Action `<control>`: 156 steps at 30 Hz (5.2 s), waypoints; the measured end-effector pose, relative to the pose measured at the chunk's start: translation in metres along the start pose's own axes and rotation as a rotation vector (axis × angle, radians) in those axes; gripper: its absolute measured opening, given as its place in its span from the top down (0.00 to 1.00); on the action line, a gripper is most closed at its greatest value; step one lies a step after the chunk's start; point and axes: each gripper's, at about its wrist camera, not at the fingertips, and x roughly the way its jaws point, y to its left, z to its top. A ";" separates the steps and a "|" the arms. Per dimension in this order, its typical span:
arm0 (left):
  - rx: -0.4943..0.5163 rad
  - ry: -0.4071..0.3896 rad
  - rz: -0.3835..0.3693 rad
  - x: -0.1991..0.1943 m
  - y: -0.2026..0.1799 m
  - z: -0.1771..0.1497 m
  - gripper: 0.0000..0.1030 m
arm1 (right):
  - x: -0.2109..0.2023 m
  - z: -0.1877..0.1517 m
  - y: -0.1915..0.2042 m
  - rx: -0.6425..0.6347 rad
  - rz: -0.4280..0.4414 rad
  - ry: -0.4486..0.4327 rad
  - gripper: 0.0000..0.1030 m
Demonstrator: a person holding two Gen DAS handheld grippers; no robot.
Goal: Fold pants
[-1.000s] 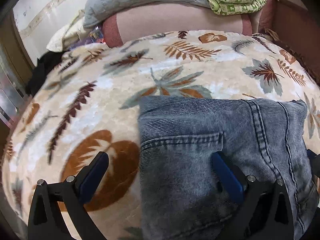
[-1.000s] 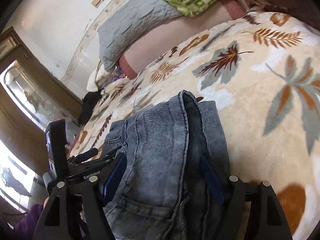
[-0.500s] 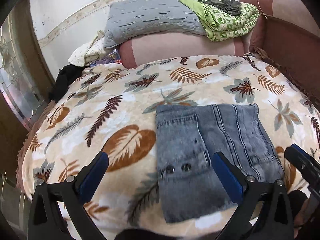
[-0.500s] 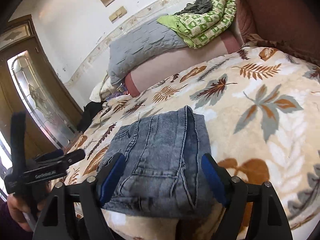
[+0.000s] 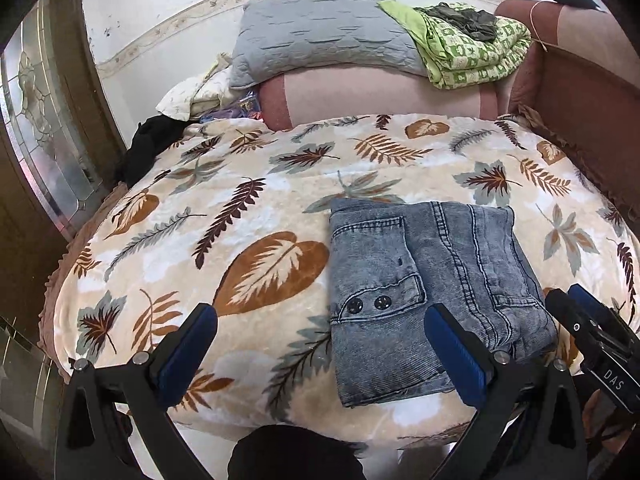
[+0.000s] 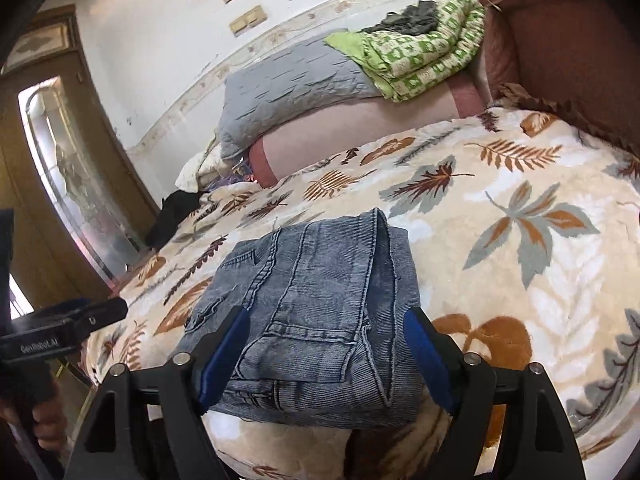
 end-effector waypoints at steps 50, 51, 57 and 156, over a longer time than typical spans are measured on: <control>0.056 0.206 0.066 0.094 -0.019 -0.040 0.00 | 0.065 -0.010 0.022 -0.147 -0.326 0.196 0.19; 0.062 0.204 0.068 0.095 -0.020 -0.040 0.00 | 0.065 -0.010 0.021 -0.146 -0.327 0.199 0.18; 0.084 0.236 0.054 0.102 -0.021 -0.037 0.00 | 0.070 -0.010 0.014 -0.124 -0.330 0.220 0.12; -0.044 0.018 0.059 0.019 0.057 -0.006 0.00 | 0.027 0.001 -0.008 -0.017 -0.039 0.105 0.11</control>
